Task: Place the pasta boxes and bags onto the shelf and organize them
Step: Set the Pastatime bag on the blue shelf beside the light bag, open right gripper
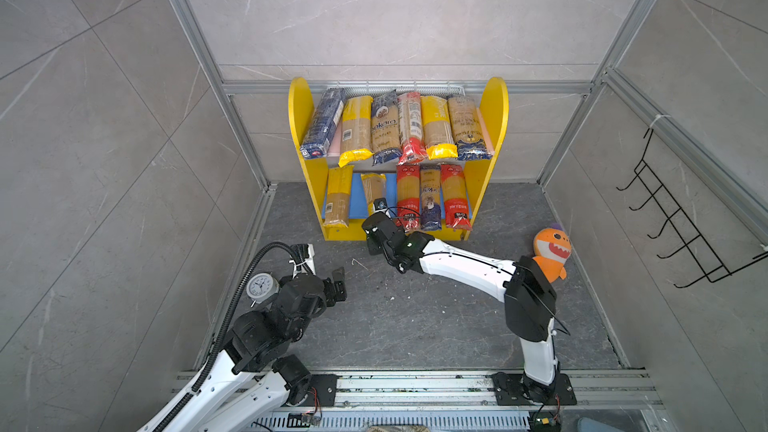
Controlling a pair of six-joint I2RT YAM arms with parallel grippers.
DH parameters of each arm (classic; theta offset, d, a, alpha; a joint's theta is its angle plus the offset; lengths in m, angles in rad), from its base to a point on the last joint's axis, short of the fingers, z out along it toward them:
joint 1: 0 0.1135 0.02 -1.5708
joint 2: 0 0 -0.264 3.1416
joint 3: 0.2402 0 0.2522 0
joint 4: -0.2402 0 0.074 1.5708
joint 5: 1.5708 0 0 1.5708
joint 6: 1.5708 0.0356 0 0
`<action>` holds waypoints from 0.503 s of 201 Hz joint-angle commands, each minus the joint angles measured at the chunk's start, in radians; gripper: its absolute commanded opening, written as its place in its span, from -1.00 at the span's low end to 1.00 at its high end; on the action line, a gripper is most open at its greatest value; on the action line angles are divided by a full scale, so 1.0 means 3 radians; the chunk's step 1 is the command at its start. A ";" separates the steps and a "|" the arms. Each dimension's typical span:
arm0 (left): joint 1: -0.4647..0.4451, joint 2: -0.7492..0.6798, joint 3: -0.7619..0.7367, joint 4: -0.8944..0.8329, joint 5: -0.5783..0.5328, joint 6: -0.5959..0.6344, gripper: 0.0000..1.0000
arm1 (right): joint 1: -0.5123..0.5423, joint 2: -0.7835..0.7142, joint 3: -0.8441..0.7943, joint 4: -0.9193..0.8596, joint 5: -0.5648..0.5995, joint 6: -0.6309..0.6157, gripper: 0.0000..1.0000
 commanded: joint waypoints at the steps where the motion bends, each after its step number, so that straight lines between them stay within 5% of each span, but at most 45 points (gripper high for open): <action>1: -0.0014 -0.0044 0.0127 0.0085 -0.0128 0.0104 1.00 | -0.0050 0.0098 0.0482 0.0416 0.0284 -0.0078 -1.00; 27: -0.0010 -0.0072 0.0117 0.0090 -0.0151 0.0116 1.00 | -0.0100 0.0357 0.0807 0.0292 0.0262 -0.0072 -1.00; 45: -0.0013 -0.0068 0.0117 0.0090 -0.0156 0.0129 1.00 | -0.0117 0.0515 0.1048 0.0116 0.0240 -0.0035 -0.82; 77: -0.0013 -0.0078 0.0108 0.0060 -0.0151 0.0130 1.00 | -0.0114 0.0522 0.1028 0.0037 0.0159 0.0040 0.16; 92: -0.0010 -0.0097 0.0097 0.0054 -0.0151 0.0124 1.00 | -0.0117 0.0468 0.0966 0.0029 0.0137 0.0059 0.95; 101: -0.0012 -0.0111 0.0089 0.0054 -0.0151 0.0120 1.00 | -0.0114 0.0432 0.0921 0.0029 0.0131 0.0065 0.99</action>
